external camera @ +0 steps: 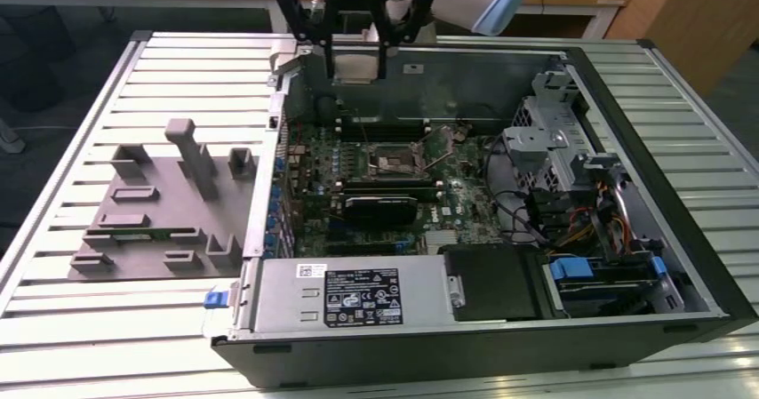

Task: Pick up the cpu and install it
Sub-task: 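Pick up the cpu and move it towards the insertion slot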

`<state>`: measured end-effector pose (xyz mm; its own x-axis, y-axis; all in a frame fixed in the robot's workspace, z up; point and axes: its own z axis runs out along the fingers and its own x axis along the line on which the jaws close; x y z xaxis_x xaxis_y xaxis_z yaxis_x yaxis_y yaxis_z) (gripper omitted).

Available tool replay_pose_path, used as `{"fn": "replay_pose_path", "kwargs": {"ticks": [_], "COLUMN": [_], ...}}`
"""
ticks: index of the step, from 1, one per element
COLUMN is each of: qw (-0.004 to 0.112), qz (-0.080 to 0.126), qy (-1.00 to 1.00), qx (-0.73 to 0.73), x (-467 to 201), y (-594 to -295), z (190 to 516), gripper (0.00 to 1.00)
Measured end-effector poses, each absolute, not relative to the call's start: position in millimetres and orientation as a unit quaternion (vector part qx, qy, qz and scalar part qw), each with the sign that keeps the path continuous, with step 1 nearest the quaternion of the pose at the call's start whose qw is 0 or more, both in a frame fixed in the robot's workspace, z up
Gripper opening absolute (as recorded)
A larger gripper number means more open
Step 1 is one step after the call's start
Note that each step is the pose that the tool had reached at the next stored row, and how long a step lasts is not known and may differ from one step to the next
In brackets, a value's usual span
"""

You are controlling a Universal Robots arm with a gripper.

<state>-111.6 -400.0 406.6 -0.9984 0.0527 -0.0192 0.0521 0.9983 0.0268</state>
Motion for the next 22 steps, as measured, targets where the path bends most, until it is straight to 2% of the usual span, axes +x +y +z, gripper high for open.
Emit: {"fn": "replay_pose_path", "kwargs": {"ticks": [22], "qw": [0.007], "qz": [0.013], "qy": [1.000], "qx": [0.026], "x": [-68.8], "y": [-399.9], "z": [406.0], "gripper": [0.55]}}
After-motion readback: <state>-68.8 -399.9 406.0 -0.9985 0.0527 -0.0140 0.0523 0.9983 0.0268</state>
